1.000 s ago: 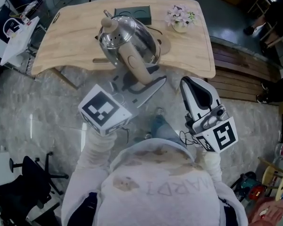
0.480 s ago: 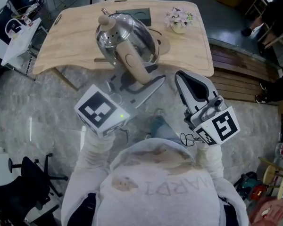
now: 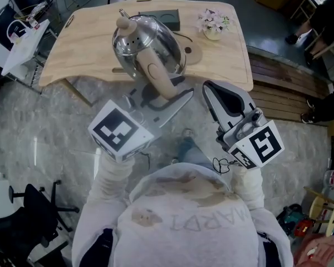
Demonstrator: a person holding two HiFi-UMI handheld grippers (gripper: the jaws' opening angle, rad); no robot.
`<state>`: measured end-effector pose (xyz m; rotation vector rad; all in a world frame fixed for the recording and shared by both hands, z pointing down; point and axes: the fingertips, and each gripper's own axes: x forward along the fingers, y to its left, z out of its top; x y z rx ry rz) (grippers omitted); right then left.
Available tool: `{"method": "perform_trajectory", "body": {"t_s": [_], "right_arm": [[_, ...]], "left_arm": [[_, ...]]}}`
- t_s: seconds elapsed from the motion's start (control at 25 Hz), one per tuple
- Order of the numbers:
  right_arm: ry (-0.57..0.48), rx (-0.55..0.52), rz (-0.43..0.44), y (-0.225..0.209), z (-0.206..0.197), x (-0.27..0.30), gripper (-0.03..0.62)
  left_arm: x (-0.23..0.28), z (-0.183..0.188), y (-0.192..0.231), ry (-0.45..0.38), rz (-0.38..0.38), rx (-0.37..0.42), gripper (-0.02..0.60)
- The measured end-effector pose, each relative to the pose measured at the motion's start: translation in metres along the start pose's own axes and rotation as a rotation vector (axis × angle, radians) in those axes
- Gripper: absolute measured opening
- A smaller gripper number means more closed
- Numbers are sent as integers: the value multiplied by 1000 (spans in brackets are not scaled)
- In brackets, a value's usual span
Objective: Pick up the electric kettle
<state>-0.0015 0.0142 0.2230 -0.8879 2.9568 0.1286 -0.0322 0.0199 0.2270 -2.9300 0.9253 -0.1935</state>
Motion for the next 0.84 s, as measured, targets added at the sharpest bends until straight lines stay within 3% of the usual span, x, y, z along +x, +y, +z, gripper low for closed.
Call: {"method": "perform_trajectory", "body": {"t_s": [0.6,0.84], "right_arm": [[13,10,21,-1,-6,15,18],[15,16,24,1,-6,16,18]], "left_arm": [[1,-4,5,-4,3,10,123],[1,-2,3,5,13,-23,121]]}}
